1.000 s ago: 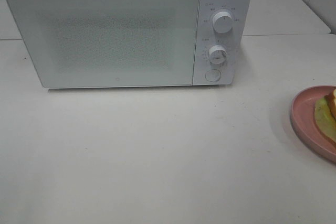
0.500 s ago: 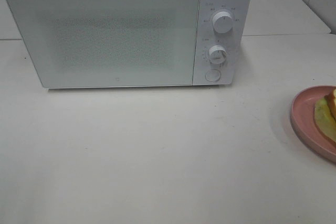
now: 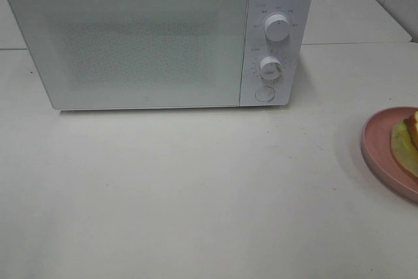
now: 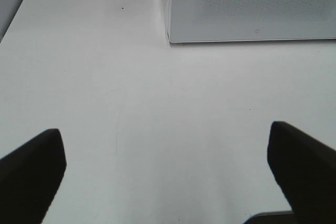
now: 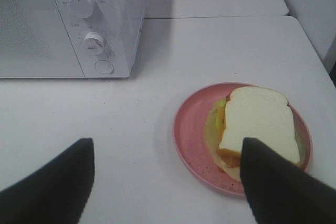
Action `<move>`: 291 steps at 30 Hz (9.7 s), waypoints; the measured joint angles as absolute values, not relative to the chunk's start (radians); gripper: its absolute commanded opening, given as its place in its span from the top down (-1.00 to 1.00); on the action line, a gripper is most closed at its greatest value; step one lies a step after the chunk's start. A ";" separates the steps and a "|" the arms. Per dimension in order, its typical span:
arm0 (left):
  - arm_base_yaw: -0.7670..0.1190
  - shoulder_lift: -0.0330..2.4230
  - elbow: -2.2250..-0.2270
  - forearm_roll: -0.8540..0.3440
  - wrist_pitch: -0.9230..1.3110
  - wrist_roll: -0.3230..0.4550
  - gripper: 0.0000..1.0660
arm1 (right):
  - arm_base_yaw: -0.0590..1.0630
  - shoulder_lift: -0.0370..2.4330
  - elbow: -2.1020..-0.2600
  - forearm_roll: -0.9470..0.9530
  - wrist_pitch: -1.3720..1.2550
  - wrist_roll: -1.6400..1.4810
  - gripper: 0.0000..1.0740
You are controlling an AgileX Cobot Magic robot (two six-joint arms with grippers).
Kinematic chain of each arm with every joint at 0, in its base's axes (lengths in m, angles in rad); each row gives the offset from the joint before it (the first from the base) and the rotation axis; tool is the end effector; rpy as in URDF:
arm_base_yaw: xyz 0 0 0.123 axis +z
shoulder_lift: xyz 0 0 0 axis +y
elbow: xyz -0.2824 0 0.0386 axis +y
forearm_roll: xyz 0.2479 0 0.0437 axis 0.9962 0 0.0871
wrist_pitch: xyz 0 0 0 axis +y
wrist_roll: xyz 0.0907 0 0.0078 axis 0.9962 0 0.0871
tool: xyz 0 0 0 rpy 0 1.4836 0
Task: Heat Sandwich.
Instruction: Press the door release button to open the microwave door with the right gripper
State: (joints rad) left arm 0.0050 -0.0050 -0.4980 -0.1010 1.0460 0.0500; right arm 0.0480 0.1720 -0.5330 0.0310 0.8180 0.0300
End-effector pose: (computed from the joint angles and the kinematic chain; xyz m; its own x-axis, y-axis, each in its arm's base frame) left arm -0.0050 -0.0080 0.2781 -0.4382 -0.0029 -0.8989 0.0731 0.9966 -0.0389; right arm 0.0295 0.0035 0.3048 -0.3639 0.0337 -0.9308 -0.0505 0.9972 0.0559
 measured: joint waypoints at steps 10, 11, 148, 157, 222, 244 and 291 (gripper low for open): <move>0.005 -0.005 -0.498 -0.101 1.046 0.050 -0.98 | 0.048 0.341 -0.533 0.031 0.698 0.030 -0.39; 0.005 -0.005 -0.498 -0.101 1.046 0.050 -0.98 | 0.048 0.377 -0.533 0.031 0.672 0.030 -0.39; 0.005 -0.005 -0.498 -0.101 1.046 0.050 -0.98 | 0.757 1.636 -0.304 0.744 -1.064 1.287 0.75; 0.005 -0.005 -0.498 -0.101 1.046 0.050 -0.98 | 0.757 1.636 -0.304 0.744 -1.059 1.288 0.99; 0.005 -0.005 -0.498 -0.101 1.046 0.050 -0.98 | 0.534 2.075 -0.783 0.521 -0.853 1.364 1.00; 0.005 -0.005 -0.498 -0.101 1.046 0.050 -0.98 | 0.491 2.098 -0.821 0.478 -0.844 1.361 1.00; 0.005 -0.005 -0.498 -0.097 1.046 0.050 -0.98 | 0.515 2.175 -0.950 0.638 -0.824 1.257 0.99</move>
State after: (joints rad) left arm 0.0050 -0.0050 -0.4980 -0.0970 1.0460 0.0500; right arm 0.5150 2.1750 -0.9500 0.6380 -0.8240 1.2570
